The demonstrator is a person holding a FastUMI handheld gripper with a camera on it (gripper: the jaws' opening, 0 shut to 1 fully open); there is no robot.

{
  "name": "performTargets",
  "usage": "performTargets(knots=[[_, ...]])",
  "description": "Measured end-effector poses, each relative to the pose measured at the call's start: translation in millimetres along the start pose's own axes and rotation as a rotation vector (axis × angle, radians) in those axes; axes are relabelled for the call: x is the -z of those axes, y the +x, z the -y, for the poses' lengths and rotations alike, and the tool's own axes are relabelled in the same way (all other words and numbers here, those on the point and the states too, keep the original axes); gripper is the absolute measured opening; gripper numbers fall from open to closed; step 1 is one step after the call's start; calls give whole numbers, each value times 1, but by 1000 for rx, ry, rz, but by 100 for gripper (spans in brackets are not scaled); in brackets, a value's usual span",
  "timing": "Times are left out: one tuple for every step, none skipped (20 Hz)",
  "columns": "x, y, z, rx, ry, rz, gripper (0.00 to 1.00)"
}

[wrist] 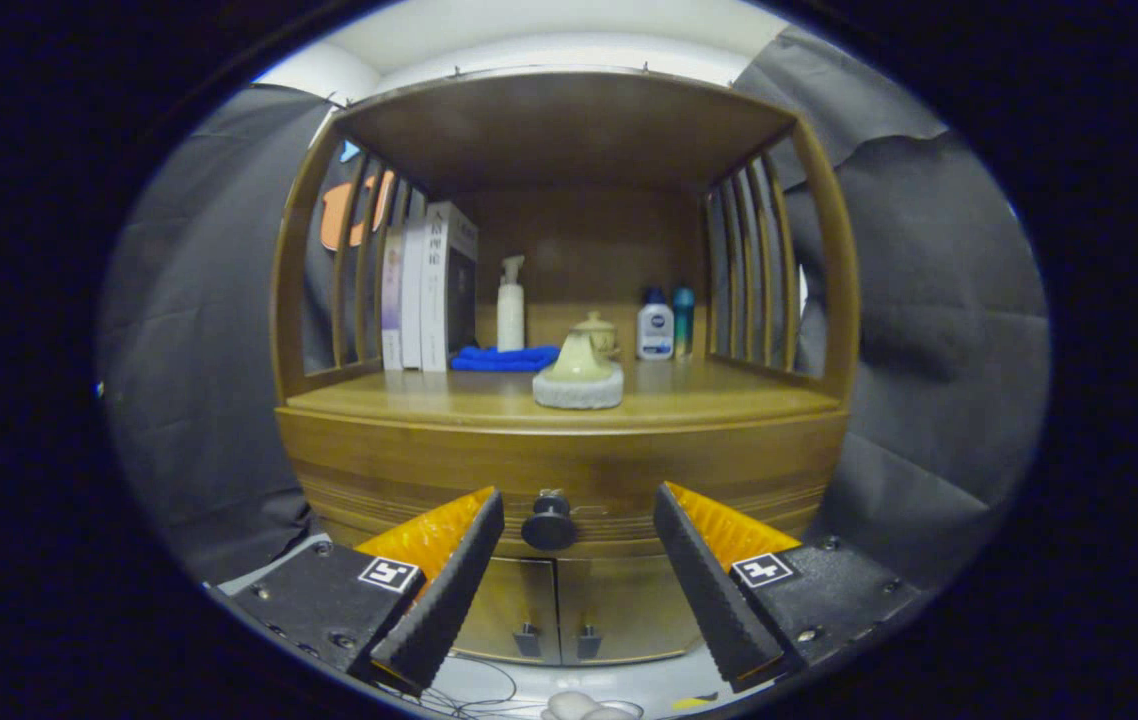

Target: Pull open the drawer, take out the items inside it, and place them on the countertop above the cabinet.

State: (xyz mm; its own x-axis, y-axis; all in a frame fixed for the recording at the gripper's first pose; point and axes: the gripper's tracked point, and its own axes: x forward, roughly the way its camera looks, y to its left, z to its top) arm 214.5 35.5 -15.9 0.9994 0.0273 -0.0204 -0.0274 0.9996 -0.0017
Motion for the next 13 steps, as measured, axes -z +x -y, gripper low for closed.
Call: performTargets(knots=[[-6, -23, 6, 6, 7, 13, 99], [-11, -44, 8, 2, 14, 21, 99], [-13, -67, 12, 1, 21, 22, 99], [-13, -85, 16, 3, 23, 18, 99], [-16, -101, 22, 7, 29, 21, 99], [-18, -119, 26, 12, 36, 36, 99], [-21, -134, 31, 23, 41, 60, 99], [-22, -148, 36, 36, 40, 78, 98], [-23, -160, 41, 49, 41, 93, 98], [-21, -170, 44, 53, 39, 95, 98], [-19, -178, 48, 59, 43, 96, 98], [-18, -188, 51, 59, 48, 106, 99], [-20, -196, 54, 55, 48, 124, 99]])
